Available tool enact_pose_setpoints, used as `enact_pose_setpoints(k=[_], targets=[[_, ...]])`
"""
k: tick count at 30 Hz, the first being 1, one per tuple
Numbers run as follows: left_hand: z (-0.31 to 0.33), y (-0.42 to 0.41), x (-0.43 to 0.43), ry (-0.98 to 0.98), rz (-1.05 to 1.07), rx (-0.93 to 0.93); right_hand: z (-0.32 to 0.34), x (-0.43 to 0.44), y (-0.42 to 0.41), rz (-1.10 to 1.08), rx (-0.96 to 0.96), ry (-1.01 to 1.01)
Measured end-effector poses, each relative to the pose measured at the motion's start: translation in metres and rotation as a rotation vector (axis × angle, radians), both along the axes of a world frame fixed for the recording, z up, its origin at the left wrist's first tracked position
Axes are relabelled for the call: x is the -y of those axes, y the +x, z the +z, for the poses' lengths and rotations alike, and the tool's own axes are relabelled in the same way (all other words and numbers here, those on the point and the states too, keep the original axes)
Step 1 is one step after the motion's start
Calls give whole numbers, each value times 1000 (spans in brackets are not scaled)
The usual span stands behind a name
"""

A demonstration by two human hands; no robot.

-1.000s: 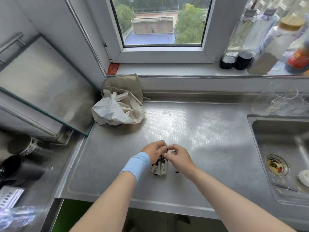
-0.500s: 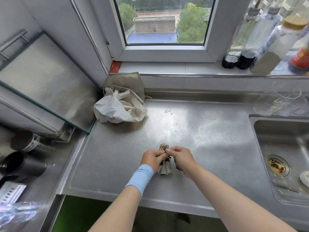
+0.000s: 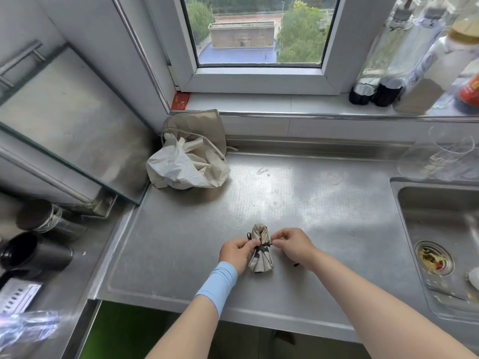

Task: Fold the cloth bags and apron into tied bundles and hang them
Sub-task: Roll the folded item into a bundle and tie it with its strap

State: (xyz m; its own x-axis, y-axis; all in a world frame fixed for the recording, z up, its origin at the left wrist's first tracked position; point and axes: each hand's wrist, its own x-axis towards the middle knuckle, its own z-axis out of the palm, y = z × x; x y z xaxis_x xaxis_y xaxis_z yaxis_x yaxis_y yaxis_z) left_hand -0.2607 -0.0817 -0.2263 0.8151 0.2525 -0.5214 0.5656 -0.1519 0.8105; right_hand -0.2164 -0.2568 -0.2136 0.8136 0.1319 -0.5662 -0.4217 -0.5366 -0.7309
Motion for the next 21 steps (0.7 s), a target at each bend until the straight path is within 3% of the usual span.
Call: enact_pose_setpoints(k=[4, 7, 10, 14, 17, 21], targets=[[5, 3, 5, 84, -27, 132, 4, -8, 2, 111, 60, -102], [14, 7, 12, 114, -158, 216, 4, -9, 1, 159, 95, -150], [19, 12, 17, 202, -313, 187, 6, -6, -1, 180, 108, -205], [25, 20, 18, 261, -337, 140, 24, 4, 0, 453, 115, -364], [29, 27, 18, 352, -443, 143, 54, 13, 5, 682, 144, -373], [30, 37, 19, 501, -688, 182, 79, 11, 25, 825, 363, -402]])
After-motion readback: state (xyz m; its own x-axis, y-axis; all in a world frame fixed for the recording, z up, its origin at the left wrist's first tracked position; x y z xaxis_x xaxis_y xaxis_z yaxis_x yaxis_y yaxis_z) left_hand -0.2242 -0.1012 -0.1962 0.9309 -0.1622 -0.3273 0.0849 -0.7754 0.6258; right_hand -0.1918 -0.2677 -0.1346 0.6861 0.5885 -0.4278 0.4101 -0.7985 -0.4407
